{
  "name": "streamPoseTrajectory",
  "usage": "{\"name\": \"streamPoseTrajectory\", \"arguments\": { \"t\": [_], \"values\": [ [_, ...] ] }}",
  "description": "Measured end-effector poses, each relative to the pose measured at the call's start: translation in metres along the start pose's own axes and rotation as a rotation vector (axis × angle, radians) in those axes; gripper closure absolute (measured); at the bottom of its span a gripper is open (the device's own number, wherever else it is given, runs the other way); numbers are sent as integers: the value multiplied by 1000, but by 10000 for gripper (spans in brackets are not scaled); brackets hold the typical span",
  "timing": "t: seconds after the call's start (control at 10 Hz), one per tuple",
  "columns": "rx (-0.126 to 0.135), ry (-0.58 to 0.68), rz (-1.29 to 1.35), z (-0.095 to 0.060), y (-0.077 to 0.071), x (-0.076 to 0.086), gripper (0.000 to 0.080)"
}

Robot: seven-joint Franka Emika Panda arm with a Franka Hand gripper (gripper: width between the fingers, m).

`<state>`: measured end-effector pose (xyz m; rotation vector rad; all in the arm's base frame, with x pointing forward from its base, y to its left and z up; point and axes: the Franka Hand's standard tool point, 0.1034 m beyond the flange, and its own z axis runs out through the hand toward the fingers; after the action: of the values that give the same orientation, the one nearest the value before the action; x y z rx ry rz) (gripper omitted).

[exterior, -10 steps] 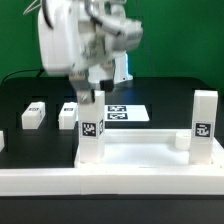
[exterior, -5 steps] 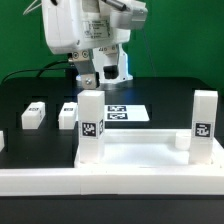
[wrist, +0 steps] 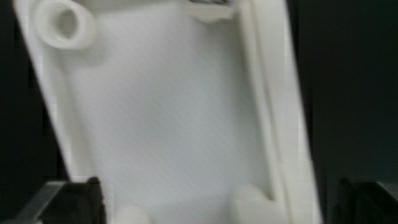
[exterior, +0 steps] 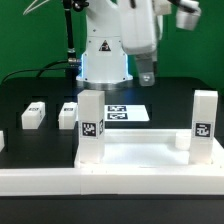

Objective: Assemble desk

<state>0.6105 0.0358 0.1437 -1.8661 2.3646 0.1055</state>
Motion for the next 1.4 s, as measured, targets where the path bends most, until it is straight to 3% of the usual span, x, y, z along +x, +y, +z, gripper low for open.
{"name": "streamPoseTrajectory", "arguments": {
  "t": [0.5,0.6,0.7,0.9,1.0,1.1,1.2,1.4],
  "values": [
    [5,4,-23,4,1,1,151],
    [17,20,-63,15,20,9,151],
    [-2,34,-98,29,45,22,151],
    [12,78,-131,63,70,55,151],
    [-1,98,-133,80,75,58,151],
    [-3,116,-147,96,78,56,151],
    [16,128,-156,114,84,48,151],
    [6,124,-157,130,96,28,151]
  ]
}}
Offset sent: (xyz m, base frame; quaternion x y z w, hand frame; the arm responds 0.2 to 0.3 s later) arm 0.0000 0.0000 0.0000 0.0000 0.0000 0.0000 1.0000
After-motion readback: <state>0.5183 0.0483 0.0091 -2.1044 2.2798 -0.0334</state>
